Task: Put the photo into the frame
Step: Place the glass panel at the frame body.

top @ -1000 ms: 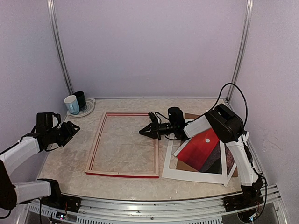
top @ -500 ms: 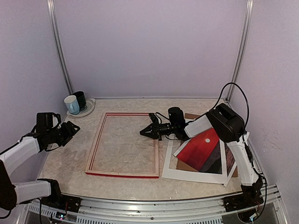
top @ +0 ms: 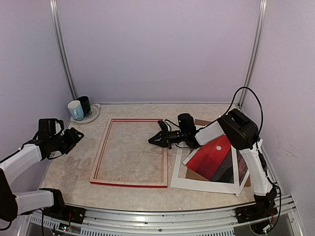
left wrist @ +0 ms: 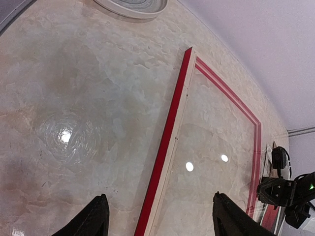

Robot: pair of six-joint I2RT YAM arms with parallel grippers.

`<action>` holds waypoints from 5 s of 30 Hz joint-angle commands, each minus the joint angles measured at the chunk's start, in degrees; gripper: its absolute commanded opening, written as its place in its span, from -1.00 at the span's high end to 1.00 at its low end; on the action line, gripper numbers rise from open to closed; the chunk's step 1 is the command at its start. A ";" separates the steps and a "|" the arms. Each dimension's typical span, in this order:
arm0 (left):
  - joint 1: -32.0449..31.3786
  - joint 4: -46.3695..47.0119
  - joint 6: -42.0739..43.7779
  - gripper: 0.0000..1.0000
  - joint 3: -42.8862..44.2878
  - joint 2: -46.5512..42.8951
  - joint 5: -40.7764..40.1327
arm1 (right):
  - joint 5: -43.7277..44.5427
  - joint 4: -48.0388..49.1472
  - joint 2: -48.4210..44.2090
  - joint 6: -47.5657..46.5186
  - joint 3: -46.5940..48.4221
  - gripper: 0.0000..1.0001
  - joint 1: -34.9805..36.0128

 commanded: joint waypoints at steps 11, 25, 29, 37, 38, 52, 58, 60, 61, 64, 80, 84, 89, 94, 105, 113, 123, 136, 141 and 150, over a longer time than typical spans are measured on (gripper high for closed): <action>-0.30 0.66 0.99 -0.43 -0.49 0.11 -0.52 | -2.02 -1.32 -0.38 -1.18 1.42 0.93 -0.71; -0.45 0.68 0.90 -0.43 -0.53 0.02 -0.61 | -2.86 -2.50 -0.49 -1.93 2.29 0.93 -0.92; -0.45 0.67 0.90 -0.43 -0.57 -0.04 -0.56 | -3.20 -2.84 -0.34 -2.34 2.59 0.93 -0.99; -0.38 0.64 0.82 -0.43 -0.54 0.03 -0.61 | -4.45 -3.38 0.12 -2.65 3.30 0.93 -1.18; -0.44 0.65 0.86 -0.43 -0.61 0.03 -0.61 | -4.51 -3.50 0.12 -2.74 3.34 0.93 -1.24; -0.41 0.47 0.81 -0.43 -0.51 -0.02 -0.69 | -5.64 -4.51 -0.58 -4.07 2.96 0.93 -1.27; -0.45 0.46 0.81 -0.43 -0.58 -0.05 -0.69 | -5.92 -4.92 -0.67 -4.48 2.66 0.93 -1.29; -0.44 0.50 0.75 -0.43 -0.58 -0.13 -0.74 | -5.88 -4.87 -0.67 -4.52 2.56 0.93 -1.27; -0.45 0.50 0.74 -0.43 -0.62 -0.14 -0.70 | -5.85 -4.88 -0.67 -4.52 2.56 0.93 -1.31; -0.45 0.50 0.72 -0.43 -0.62 -0.06 -0.74 | -5.93 -5.05 -0.53 -4.62 2.74 0.93 -1.28; -0.52 0.57 0.72 -0.43 -0.70 0.03 -0.69 | -6.08 -5.24 -0.60 -5.03 2.40 0.93 -1.80; -0.51 0.59 0.64 -0.43 -0.72 0.03 -0.69 | -6.22 -5.27 -0.41 -5.14 2.33 0.93 -1.84; -0.54 0.67 0.64 -0.43 -0.78 0.02 -0.69 | -6.20 -5.35 -0.49 -5.26 2.33 0.93 -1.89; -0.51 0.68 0.64 -0.43 -0.80 0.03 -0.68 | -6.54 -5.59 0.03 -5.34 2.64 0.93 -1.95; -0.54 0.59 0.55 -0.43 -0.79 -0.08 -0.73 | -6.83 -6.11 -0.27 -5.84 2.67 0.93 -2.18; -0.62 0.68 0.55 -0.43 -0.88 -0.15 -0.70 | -6.79 -5.32 0.08 -5.40 3.01 0.93 -2.17; -1.53 1.78 -0.47 -0.43 -2.12 0.20 -0.30 | -6.73 -4.84 0.84 -4.45 4.77 0.77 -1.47; -4.00 3.93 -3.23 -0.43 -5.18 0.55 -1.10 | -7.94 0.03 -0.92 -0.05 2.74 0.90 -1.31; -5.66 3.12 -3.08 -0.43 -4.32 -0.47 -1.38 | -8.63 4.24 -2.33 4.08 3.33 1.00 -0.91; -5.55 -0.36 -1.67 -0.43 -0.88 -2.31 -2.63 | -8.27 6.72 -4.32 7.12 7.72 1.00 0.76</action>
